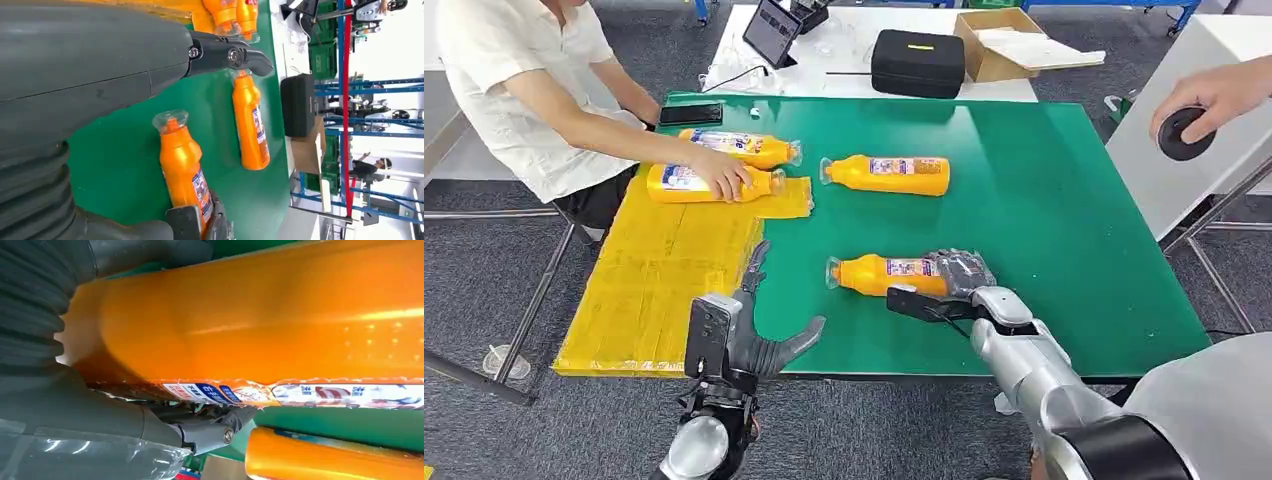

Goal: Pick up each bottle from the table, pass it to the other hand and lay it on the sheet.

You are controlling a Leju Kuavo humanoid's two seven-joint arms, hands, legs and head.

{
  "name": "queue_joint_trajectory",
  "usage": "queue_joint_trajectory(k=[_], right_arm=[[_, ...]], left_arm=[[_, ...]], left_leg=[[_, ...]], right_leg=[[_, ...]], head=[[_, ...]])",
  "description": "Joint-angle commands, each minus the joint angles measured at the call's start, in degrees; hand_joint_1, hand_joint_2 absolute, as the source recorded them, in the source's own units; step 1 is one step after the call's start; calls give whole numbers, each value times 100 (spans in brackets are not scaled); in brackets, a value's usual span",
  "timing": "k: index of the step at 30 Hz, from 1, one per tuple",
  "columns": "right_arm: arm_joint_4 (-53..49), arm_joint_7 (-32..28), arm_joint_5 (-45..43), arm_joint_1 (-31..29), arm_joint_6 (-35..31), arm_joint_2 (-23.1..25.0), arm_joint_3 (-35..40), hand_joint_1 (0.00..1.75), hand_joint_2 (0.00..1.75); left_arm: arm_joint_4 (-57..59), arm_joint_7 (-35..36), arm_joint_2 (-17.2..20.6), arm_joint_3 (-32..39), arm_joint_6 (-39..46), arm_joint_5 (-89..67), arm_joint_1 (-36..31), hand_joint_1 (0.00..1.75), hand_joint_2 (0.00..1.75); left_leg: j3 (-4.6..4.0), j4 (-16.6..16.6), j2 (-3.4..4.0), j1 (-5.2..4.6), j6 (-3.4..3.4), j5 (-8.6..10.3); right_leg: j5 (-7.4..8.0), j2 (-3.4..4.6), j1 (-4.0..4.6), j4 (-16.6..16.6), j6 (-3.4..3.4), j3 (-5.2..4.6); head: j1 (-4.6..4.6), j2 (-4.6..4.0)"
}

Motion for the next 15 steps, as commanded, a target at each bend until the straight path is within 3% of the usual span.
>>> queue_joint_trajectory(k=[1, 3, 8, 10, 15], right_arm=[[474, -725, -870, 432, 1106, -33, -278, 175, 175], [366, -1277, -1518, 547, 1453, 11, -646, 175, 175], [-234, -2110, -2586, 826, 1367, 227, -870, 175, 175], [-506, -2051, -2832, 902, 1334, 278, -788, 175, 175], [-1724, -2286, -3834, 1316, 1092, 387, -419, 175, 175]], left_arm=[[427, -51, 86, -150, -128, -12, -287, 0, 175], [461, -103, 56, -93, -125, 61, -277, 0, 175], [527, -220, -131, 218, 405, 329, -102, 0, 175], [770, -181, -143, 253, 337, 602, -116, 0, 175], [1267, -122, -51, 375, -193, 1684, 72, 0, 175]], left_leg=[[1, -20, -31, -1, 6, 15], [12, -22, -26, 4, 5, 11], [75, -14, 18, 7, -2, -39], [82, -33, 53, 4, -12, -39], [83, -27, 70, 2, -14, -38]], right_leg=[[2, -42, 2, -20, -11, 11], [4, -36, 7, -28, -10, 22], [-10, 5, 11, -22, -13, 70], [4, 43, 8, -37, -20, 124], [6, 60, 7, -23, -25, 111]], head=[[0, 0], [0, 0], [4, 0], [2, 0], [0, 0]])
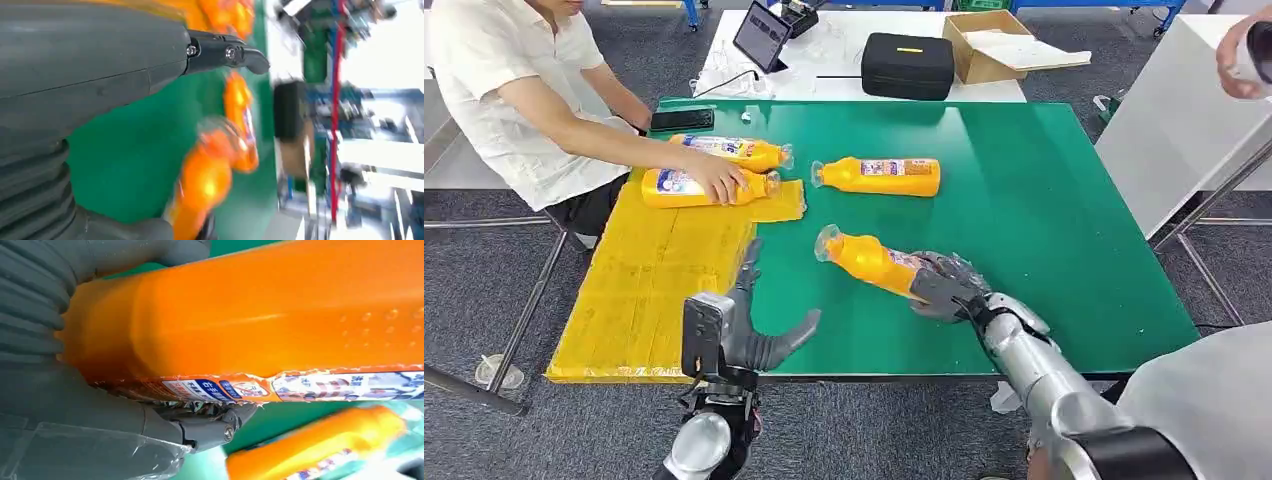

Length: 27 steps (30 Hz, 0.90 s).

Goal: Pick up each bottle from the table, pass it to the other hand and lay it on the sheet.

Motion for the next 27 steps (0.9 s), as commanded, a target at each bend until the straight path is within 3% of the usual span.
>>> queue_joint_trajectory(k=[1, 6, 10, 15, 27], right_arm=[[-1940, -320, -1526, 1238, -202, 372, 163, 175, 175], [-3427, 105, -2509, 1903, -543, 537, 320, 175, 175], [-3669, 217, -2646, 2015, -533, 532, 658, 175, 175], [-3556, 273, -2648, 1975, -458, 612, 1102, 175, 175], [-2737, 91, -2800, 1669, -212, 1101, 1967, 175, 175]], left_arm=[[1004, 26, 85, 392, -591, 1424, 253, 0, 175], [690, 28, 260, 413, -660, 1879, 526, 0, 175], [586, 89, 319, 298, -854, 2009, 509, 0, 175], [271, 9, 346, 202, -988, 1803, 457, 0, 175], [138, 131, 251, 390, -1220, 1333, 62, 0, 175]], left_leg=[[-8, -24, -7, 2, 2, 15], [-50, -10, 3, 2, -2, 8], [-95, -7, -23, 0, 0, 12], [-148, -1, -26, 2, 0, 14], [-152, -1, -14, 2, 0, 13]], right_leg=[[10, -17, 5, -22, -13, -6], [-1, 2, 4, -2, -9, -47], [-9, -18, 2, 6, -9, -83], [-7, -25, 2, 9, -4, -130], [-6, -17, 2, 11, -9, -139]], head=[[2, 0], [-2, 0], [0, 0], [0, 0], [2, 0]])
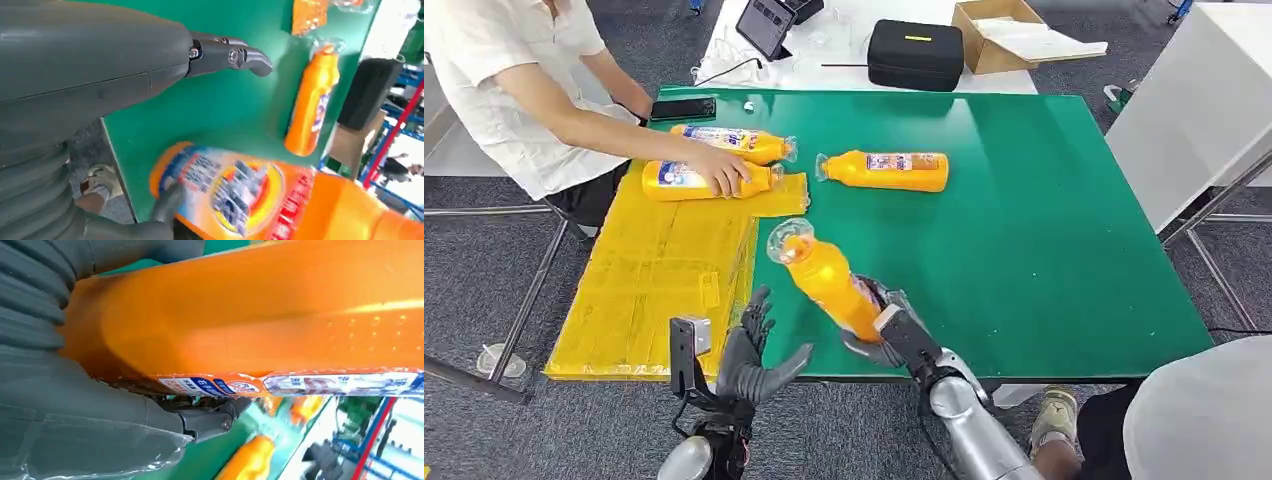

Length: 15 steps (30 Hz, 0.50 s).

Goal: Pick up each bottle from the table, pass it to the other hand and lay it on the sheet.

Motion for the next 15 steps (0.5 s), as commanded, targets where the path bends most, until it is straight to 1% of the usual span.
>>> queue_joint_trajectory(k=[1, 3, 5, 6, 7, 9, 11, 12, 13, 15], right_arm=[[669, -122, -143, -365, 96, 402, 863, 175, 175], [863, -56, -290, -496, 13, 485, 786, 175, 175], [949, -51, -283, -591, -3, 492, 815, 175, 175], [980, -55, -287, -652, 8, 506, 841, 175, 175], [975, -51, -290, -664, 12, 522, 844, 175, 175], [937, -106, -235, -722, 14, 527, 954, 175, 175], [937, -106, -235, -722, 14, 527, 954, 175, 175], [937, -106, -235, -722, 14, 527, 954, 175, 175], [937, -106, -235, -722, 14, 527, 954, 175, 175], [937, -106, -235, -722, 14, 527, 954, 175, 175]], left_arm=[[-121, 126, 116, 121, -125, -357, -441, 0, 175], [-240, 221, 109, 155, -446, -185, -421, 0, 175], [-230, 310, 96, 166, -539, -101, -404, 0, 175], [-161, 341, 102, 166, -562, -82, -420, 0, 175], [-149, 341, 112, 168, -562, -82, -413, 0, 175], [65, 351, 49, 248, -592, 39, -498, 0, 175], [65, 351, 49, 248, -592, 39, -498, 0, 175], [65, 351, 49, 248, -592, 39, -498, 0, 175], [65, 351, 49, 248, -592, 39, -498, 0, 175], [65, 351, 49, 248, -592, 39, -498, 0, 175]], left_leg=[[30, -3, 17, -5, 5, -8], [20, -1, 17, -4, 3, -7], [6, 0, 8, -1, 6, 2], [29, 0, 13, -7, 11, -6], [15, -2, 21, -5, 9, -2], [18, -3, 18, -4, 9, -2], [18, -4, 5, -7, 9, 1], [2, -2, 1, -3, 6, 4], [12, -2, 7, -6, 8, 1], [3, -4, 1, -4, 6, 4]], right_leg=[[-7, 4, 0, 5, -15, 21], [-5, 7, 0, 7, -11, 10], [0, -3, 1, 4, -6, 2], [-9, -6, -2, 9, -13, 21], [-1, 7, -2, 5, -7, 6], [-2, 2, -1, 5, -9, 10], [-4, -10, -4, 6, -9, 13], [0, -10, -2, 4, -5, 0], [-3, -8, -3, 6, -9, 7], [-1, -11, -2, 3, -5, 1]], head=[[0, 0], [0, 0], [2, 0], [0, 2], [0, 0], [0, 0], [2, 0], [2, 0], [2, 0], [2, 0]])
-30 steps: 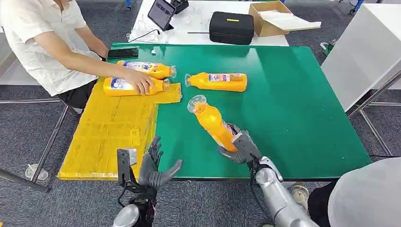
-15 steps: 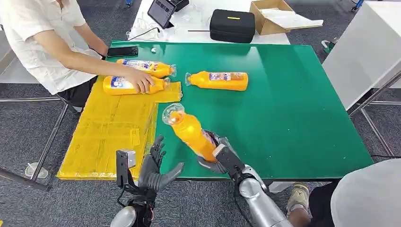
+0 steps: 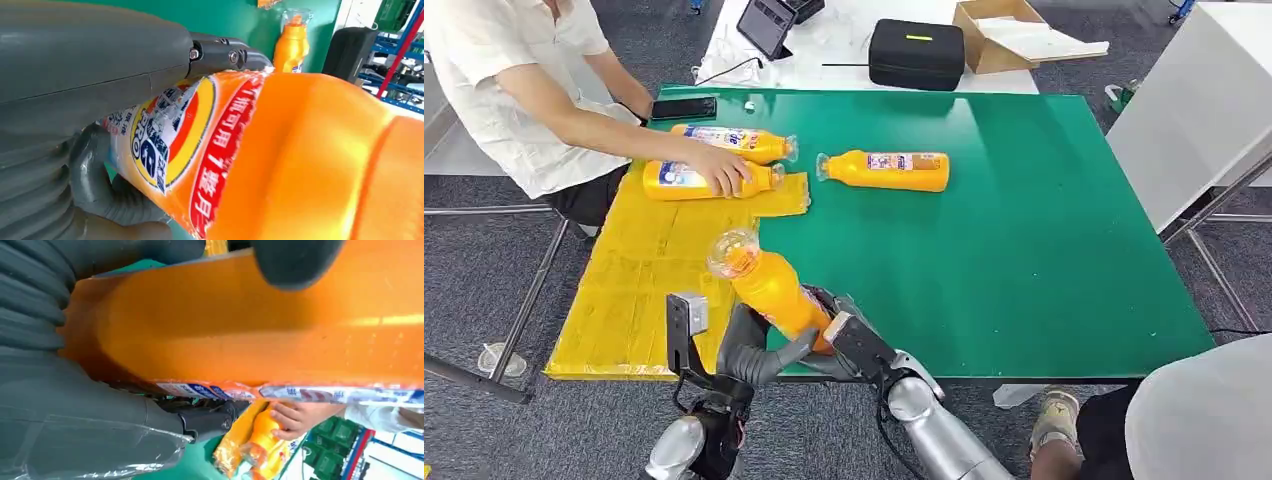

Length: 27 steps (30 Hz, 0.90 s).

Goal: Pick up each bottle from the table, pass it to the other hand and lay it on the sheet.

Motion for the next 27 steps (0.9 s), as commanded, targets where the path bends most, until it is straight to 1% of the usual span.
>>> queue_joint_trajectory(k=[1, 5, 7, 8, 9, 12, 13, 14, 16, 17, 18, 19, 22, 24, 25, 27], right_arm=[[513, -10, 1, -389, -10, 48, 240, 175, 175], [513, -10, 1, -389, -10, 48, 240, 175, 175], [513, -10, 1, -389, -10, 48, 240, 175, 175], [513, -10, 1, -389, -10, 48, 240, 175, 175], [502, -10, 4, -377, -10, 41, 256, 175, 175], [554, 11, 31, -449, -71, 50, 353, 173, 175], [578, 17, -6, -466, -77, 64, 326, 175, 175], [596, 21, -11, -481, -79, 63, 323, 173, 175], [669, 52, 16, -504, -149, 72, 341, 175, 175], [659, 48, 27, -477, -157, 76, 360, 175, 175], [630, 39, 60, -416, -178, 88, 407, 175, 175], [616, 40, 62, -356, -169, 115, 454, 175, 175], [647, 38, 64, -252, -166, 169, 561, 175, 175], [707, 32, 36, -195, -191, 193, 615, 175, 175], [753, 26, 3, -184, -192, 202, 632, 169, 175], [834, -17, -39, -154, -216, 229, 638, 145, 175]], left_arm=[[304, 45, 49, 130, -37, 45, -235, 0, 175], [304, 45, 49, 130, -37, 45, -235, 0, 175], [304, 45, 49, 130, -37, 45, -235, 0, 175], [304, 45, 49, 130, -37, 45, -235, 0, 175], [318, 44, 44, 141, -49, 63, -245, 0, 175], [350, 64, 37, 183, -328, 326, -298, 0, 175], [352, 171, 34, 214, -492, 526, -304, 0, 175], [345, 179, 55, 213, -520, 542, -318, 0, 175], [353, 115, 51, 230, -434, 481, -348, 0, 175], [388, 78, 29, 248, -287, 398, -366, 28, 175], [433, -32, -17, 272, -63, 255, -401, 168, 175], [525, -18, -57, 320, 0, 285, -462, 175, 175], [594, -114, -120, 445, 97, 313, -555, 175, 175], [466, -191, -138, 541, 101, 375, -539, 175, 175], [380, -223, -138, 579, 49, 434, -521, 175, 175], [258, -238, -135, 652, 14, 513, -502, 175, 175]], left_leg=[[21, -5, 8, -5, 5, -4], [23, -5, 6, -5, 6, -4], [9, -3, 4, -2, 3, -1], [23, -5, 5, -6, 6, -5], [11, -3, 3, -2, 4, -1], [31, -3, 6, -7, 8, -7], [21, -3, 5, -5, 6, -3], [18, -2, 5, -4, 6, -3], [7, -3, 4, -2, 3, 0], [32, -5, 7, -7, 8, -6], [11, -4, 2, -4, 4, -1], [23, -4, 5, -5, 6, -5], [10, -4, -2, -1, 3, 0], [31, -8, -6, -4, 7, -5], [7, -4, 0, -1, 2, 0], [26, -5, 5, -1, 5, -7]], right_leg=[[-4, -1, -1, -1, -8, 17], [-5, -2, -1, -2, -8, 19], [-1, -1, -1, -2, -4, 6], [-6, -4, -2, 0, -8, 19], [-2, -3, 0, -2, -5, 9], [-8, -6, -2, 2, -11, 27], [-4, -4, -1, 1, -8, 17], [-4, -3, -1, 1, -8, 15], [0, -1, 0, -2, -5, 4], [-8, -6, -2, 2, -13, 27], [-2, -4, -1, -1, -6, 9], [-6, -5, -1, 1, -9, 20], [-3, -8, 2, -3, -6, 9], [-11, -18, 0, -3, -12, 30], [-1, -4, 1, -4, -4, 5], [-7, -5, 3, -3, -10, 22]], head=[[-2, 0], [0, 0], [-2, 0], [-2, 0], [-2, 0], [-2, 2], [-2, 2], [-2, 0], [-2, 0], [-2, 0], [-2, 0], [-4, 0], [-2, 0], [-2, 0], [-2, 0], [-2, 0]])
